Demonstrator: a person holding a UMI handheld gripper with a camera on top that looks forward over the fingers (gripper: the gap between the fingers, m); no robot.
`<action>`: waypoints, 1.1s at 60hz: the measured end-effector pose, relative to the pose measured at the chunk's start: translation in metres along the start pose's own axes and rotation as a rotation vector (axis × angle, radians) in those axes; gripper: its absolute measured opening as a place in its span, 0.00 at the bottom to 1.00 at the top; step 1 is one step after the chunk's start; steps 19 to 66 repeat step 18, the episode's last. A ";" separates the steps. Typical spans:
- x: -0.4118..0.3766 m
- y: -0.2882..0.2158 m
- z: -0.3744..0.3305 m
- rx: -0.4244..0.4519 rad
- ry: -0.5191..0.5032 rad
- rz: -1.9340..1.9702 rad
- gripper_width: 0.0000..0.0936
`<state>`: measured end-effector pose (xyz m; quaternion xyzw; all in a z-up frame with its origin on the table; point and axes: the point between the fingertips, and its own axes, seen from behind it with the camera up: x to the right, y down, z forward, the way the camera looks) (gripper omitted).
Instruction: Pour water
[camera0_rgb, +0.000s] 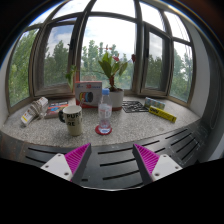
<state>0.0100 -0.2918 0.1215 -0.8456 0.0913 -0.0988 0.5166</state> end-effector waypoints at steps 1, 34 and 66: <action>0.000 0.000 -0.001 0.000 0.000 0.003 0.92; -0.003 -0.002 -0.005 0.013 -0.002 -0.018 0.91; -0.003 -0.002 -0.005 0.013 -0.002 -0.018 0.91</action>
